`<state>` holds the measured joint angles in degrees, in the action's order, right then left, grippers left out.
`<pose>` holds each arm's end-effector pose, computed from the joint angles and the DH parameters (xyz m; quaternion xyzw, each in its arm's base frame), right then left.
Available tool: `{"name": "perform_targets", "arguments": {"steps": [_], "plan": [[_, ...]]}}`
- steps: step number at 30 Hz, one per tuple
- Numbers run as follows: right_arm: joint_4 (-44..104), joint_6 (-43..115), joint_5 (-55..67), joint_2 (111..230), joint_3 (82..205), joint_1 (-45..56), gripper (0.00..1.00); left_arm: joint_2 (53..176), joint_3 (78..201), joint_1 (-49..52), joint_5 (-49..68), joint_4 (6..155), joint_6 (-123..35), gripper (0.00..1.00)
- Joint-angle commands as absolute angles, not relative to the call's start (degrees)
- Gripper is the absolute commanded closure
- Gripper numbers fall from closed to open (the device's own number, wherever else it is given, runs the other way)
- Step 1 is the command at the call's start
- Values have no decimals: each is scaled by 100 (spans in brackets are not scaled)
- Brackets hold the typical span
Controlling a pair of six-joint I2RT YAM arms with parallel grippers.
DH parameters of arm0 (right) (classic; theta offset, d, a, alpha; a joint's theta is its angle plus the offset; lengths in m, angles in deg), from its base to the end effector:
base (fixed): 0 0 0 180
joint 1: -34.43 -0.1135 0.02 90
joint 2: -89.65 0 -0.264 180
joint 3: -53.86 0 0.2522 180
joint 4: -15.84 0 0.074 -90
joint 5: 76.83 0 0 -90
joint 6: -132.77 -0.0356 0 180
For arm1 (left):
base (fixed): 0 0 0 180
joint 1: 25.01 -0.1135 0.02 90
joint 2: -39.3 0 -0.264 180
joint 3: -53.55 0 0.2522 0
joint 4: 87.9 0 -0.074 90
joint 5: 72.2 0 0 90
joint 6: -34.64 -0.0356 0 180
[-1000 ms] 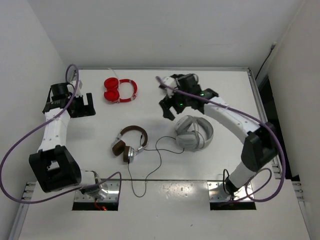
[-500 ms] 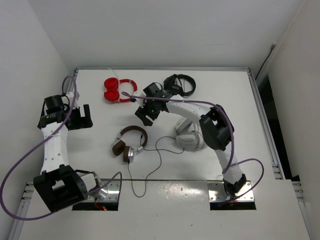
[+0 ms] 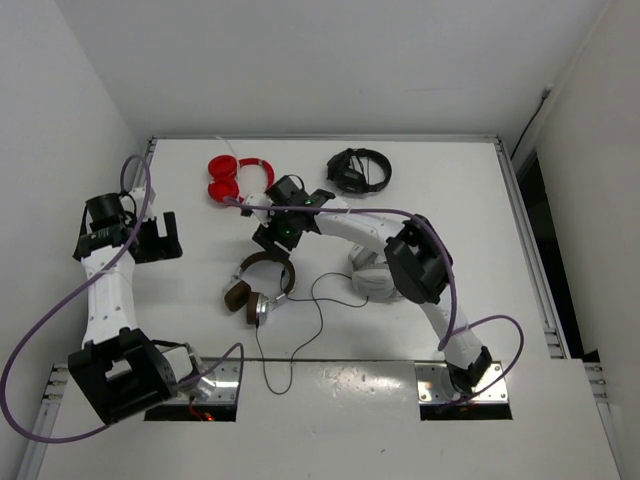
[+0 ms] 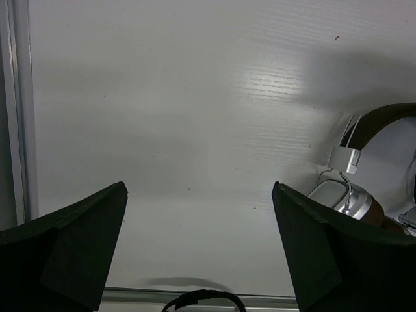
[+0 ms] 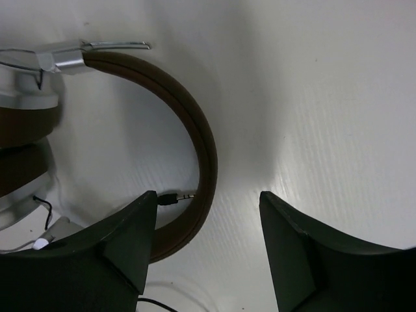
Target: Wrap the headphones
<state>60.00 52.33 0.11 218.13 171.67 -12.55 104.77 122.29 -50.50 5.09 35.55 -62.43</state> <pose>0.3316 0.3672 0.1846 -0.4788 0.8178 0.1990 0.2495 0.2084 0.0907 0.2809 -0.1166 0.9367 -0.0131 0.3299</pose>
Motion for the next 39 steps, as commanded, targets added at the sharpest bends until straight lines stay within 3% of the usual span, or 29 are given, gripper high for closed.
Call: {"name": "perform_targets", "arguments": {"steps": [1, 4, 9, 13, 17, 21, 26, 39], "plan": [[6010, 5121, 86, 22025, 17318, -1320, 37, 10504, 12136, -5111, 418, 3755, -6230, 0], [5940, 4981, 297, 22157, 17318, -1321, 37, 10575, 12136, -5111, 418, 3756, -6230, 0], [5730, 4770, 552, 22210, 17318, -1374, 28, 10680, 12188, -5111, 418, 3809, -6230, 0], [5624, 4716, 639, 22262, 17213, -1374, 19, 10960, 12303, -5111, 540, 3861, -6230, 0], [5352, 4637, 1018, 22149, 16993, -1426, 0, 11163, 12619, -5111, 795, 3923, -5853, 0], [5412, 4794, 1080, 22148, 16940, -1479, 0, 11216, 12619, -5111, 726, 3975, -5799, 0], [5545, 5033, 1132, 22148, 16887, -1646, 7, 11216, 12619, -5111, 243, 4028, -6018, 0], [6238, 5085, 1019, 22254, 16904, -1752, 66, 11436, 12619, -5164, 225, 4028, -6124, 0]]}}
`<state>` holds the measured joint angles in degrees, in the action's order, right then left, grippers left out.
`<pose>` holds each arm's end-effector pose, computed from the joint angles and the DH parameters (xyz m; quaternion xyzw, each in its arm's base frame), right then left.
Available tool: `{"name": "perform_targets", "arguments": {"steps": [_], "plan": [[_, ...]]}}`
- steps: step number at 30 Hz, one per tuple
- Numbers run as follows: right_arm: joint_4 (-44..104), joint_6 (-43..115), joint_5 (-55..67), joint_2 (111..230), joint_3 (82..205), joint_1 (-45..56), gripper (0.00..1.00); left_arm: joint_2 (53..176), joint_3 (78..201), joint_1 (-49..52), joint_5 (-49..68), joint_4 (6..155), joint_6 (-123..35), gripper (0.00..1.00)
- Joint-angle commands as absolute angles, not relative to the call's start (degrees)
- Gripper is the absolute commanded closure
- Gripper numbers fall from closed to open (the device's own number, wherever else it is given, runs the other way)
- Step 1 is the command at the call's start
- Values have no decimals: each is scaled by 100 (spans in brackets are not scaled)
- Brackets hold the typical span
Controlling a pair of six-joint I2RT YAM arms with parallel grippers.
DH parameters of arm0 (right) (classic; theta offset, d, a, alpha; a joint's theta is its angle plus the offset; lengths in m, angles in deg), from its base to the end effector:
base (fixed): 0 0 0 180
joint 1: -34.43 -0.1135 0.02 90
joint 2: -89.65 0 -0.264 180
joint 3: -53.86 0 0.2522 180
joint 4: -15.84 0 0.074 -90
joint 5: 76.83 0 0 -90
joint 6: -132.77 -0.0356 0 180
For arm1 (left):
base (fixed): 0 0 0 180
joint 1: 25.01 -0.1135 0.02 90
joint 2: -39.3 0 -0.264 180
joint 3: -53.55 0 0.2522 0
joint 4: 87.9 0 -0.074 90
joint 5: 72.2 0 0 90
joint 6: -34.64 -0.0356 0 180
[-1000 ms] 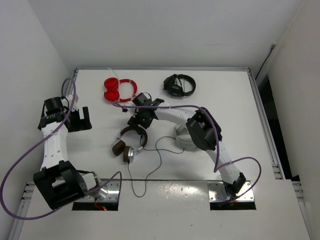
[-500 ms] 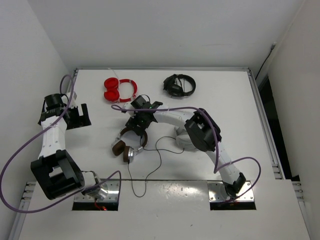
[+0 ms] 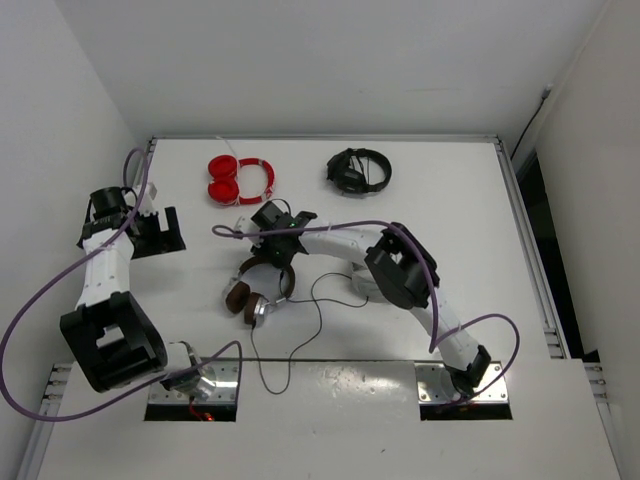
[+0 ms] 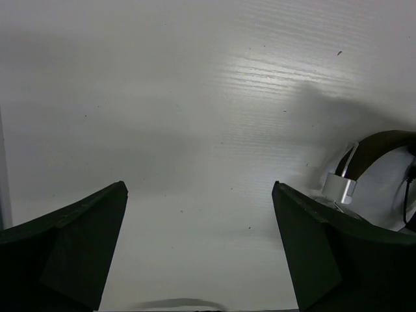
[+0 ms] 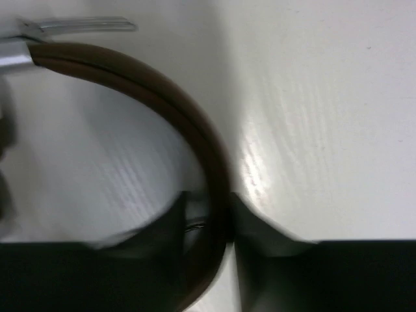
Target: Wrap the headphones
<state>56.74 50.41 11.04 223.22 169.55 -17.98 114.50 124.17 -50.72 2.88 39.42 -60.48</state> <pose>0.3032 0.3960 0.1336 -0.4862 0.8312 0.1190 0.2420 0.2406 0.1057 0.2574 -0.1340 0.9426 -0.0458 0.3025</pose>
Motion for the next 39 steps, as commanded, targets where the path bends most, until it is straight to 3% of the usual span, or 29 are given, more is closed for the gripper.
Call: {"name": "perform_targets", "arguments": {"steps": [1, 4, 10, 19, 29, 39], "plan": [[6239, 5085, 1018, 22254, 16852, -1752, 81, 11436, 12619, -5164, 120, 4089, -6185, 0], [6292, 4911, 1018, 22131, 16930, -1638, 100, 11305, 12558, -5164, 14, 4282, -6186, 0], [6362, 4182, 1553, 21640, 17581, -1295, 100, 10664, 12330, -5216, -232, 5037, -6037, 0], [6203, 3250, 3152, 20409, 17520, -786, 100, 10444, 11944, -5216, -1691, 5820, -5422, 0], [6485, 2019, 3277, 21136, 17800, -284, 100, 10241, 11714, -5216, -1666, 6313, -5246, 0], [6599, 1596, 3172, 22007, 17915, -854, 100, 9995, 11828, -5216, -1340, 5988, -5571, 0]]}}
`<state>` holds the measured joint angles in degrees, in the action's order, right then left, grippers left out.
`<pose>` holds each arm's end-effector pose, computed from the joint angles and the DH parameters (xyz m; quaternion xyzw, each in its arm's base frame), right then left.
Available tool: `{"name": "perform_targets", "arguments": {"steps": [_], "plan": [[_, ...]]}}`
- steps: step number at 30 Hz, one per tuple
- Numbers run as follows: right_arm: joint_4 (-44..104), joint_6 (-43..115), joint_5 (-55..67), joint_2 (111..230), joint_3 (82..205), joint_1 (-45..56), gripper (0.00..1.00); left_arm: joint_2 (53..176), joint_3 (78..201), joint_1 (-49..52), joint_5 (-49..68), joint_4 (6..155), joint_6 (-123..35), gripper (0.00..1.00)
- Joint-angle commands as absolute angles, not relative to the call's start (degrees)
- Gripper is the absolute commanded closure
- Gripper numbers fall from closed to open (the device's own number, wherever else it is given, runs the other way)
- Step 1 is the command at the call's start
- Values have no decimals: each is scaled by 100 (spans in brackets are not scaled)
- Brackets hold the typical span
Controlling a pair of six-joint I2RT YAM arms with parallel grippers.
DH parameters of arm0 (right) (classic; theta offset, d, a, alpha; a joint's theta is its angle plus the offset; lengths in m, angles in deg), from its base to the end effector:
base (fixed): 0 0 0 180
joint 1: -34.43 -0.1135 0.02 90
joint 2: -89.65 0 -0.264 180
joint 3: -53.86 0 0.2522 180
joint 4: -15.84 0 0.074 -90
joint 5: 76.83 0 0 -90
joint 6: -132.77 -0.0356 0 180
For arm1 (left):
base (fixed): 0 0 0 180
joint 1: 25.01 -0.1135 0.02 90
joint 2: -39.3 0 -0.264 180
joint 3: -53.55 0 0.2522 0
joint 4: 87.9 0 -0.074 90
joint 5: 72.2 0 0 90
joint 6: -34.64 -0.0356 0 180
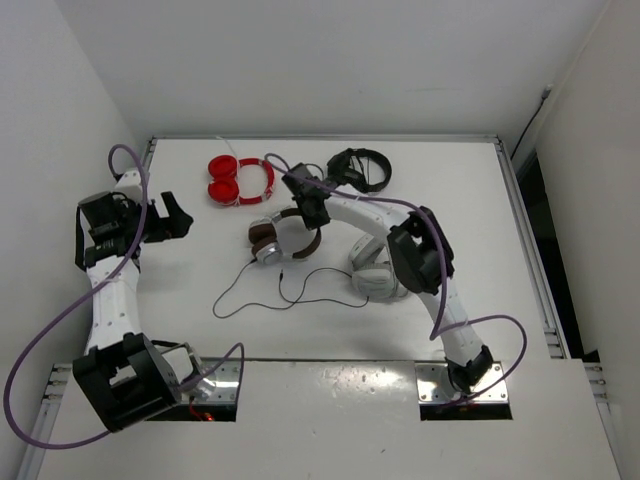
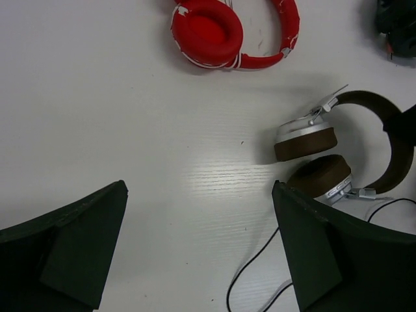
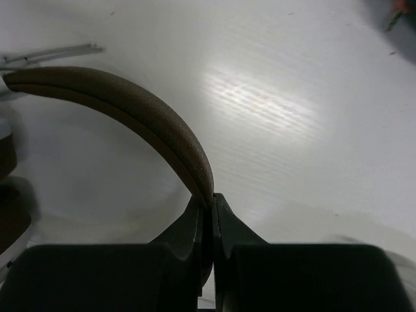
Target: Wrap the headphones
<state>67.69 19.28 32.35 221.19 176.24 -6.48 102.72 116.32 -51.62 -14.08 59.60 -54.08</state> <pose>0.3827 0.3161 0.1768 -0.1033 0.9499 -0.0050 0.2948 0.2242 0.0913 0.2897 -0.0769 0.8522 -0.1353 0.4995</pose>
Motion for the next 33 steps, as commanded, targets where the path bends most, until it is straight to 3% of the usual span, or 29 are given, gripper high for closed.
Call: {"name": "perform_targets", "arguments": {"steps": [1, 6, 11, 22, 26, 33], "plan": [[6599, 1535, 3172, 22060, 17915, -907, 100, 9995, 11828, -5216, -1340, 5910, -5632, 0], [6599, 1736, 2629, 22288, 17862, -969, 100, 9995, 11828, -5216, -1278, 5777, -5807, 0], [6547, 2132, 2267, 22342, 17862, -1022, 83, 9995, 11828, -5216, -1278, 5725, -5931, 0], [6547, 2625, 1853, 22509, 17985, -802, 73, 10188, 11828, -5216, -1278, 5725, -6045, 0], [6547, 2747, 1784, 22684, 18099, -802, 65, 10188, 11828, -5216, -1278, 5725, -6045, 0], [6547, 3019, 1493, 22921, 18258, -697, 64, 10188, 11828, -5216, -1278, 5725, -6045, 0]]}}
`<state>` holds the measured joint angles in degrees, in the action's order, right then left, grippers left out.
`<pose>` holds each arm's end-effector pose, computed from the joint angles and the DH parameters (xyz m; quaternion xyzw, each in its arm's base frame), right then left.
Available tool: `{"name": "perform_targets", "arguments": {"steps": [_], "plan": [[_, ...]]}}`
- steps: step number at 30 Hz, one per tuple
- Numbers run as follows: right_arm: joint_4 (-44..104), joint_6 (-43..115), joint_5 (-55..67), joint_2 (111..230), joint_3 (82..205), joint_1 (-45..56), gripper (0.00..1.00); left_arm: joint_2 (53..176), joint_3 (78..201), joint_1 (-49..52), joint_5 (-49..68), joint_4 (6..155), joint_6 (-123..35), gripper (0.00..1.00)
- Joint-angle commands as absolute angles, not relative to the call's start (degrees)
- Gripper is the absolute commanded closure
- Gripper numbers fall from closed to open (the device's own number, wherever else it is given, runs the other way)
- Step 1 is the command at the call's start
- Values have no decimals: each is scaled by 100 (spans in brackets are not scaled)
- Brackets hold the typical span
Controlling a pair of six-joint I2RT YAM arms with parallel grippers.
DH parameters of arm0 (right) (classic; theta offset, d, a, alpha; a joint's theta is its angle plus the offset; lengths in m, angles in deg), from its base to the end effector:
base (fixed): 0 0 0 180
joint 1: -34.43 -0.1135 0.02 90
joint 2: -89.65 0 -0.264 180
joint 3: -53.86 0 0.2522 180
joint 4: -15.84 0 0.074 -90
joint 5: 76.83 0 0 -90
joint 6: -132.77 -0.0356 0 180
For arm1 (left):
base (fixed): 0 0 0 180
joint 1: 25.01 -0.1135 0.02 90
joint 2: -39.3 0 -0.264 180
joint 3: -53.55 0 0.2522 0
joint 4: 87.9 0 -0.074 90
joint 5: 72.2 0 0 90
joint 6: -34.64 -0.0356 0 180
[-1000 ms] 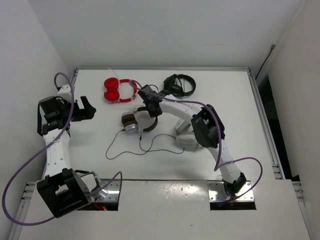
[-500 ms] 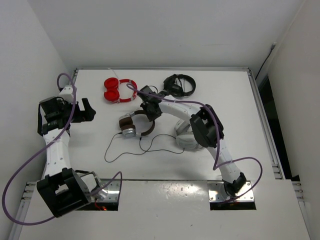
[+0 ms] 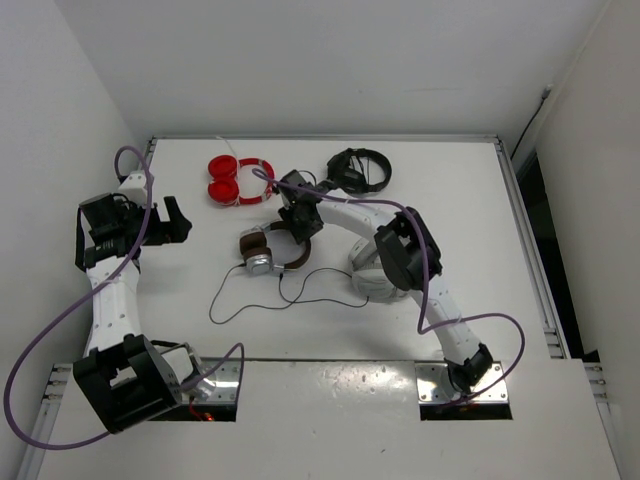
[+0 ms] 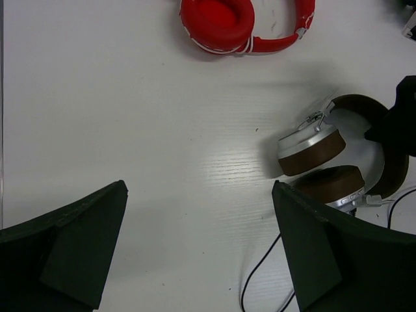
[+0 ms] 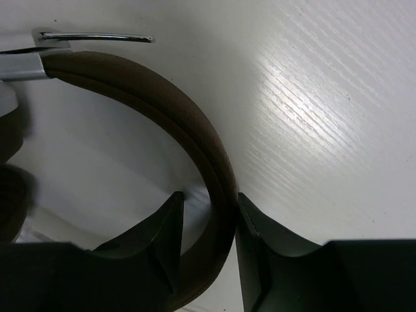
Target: Wrap the headphones
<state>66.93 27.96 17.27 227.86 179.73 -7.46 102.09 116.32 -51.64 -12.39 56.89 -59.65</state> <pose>0.3830 0.3401 0.1376 -0.2197 0.9475 0.0784 0.2186 0.2199 0.0903 0.2878 -0.0486 0.8643 -0.1045 0.4897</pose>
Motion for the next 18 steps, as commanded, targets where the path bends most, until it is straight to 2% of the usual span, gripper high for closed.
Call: {"name": "perform_targets", "arguments": {"steps": [1, 5, 9, 14, 18], "plan": [[6547, 3020, 1493, 22922, 18258, -697, 64, 10188, 11880, -5216, -1278, 5725, -6045, 0], [6599, 3126, 1440, 22974, 18180, -697, 72, 10240, 11881, -5216, -1226, 5725, -6098, 0], [6740, 3275, 1528, 22905, 17986, -697, 100, 10241, 11881, -5216, -1226, 5725, -6151, 0], [6231, 3213, 1730, 21871, 17388, -390, 100, 10241, 11881, -5216, -1682, 5672, -6265, 0], [5940, 3002, 906, 21077, 17388, 198, 100, 10091, 11705, -5216, -2245, 5619, -6599, 0]]}}
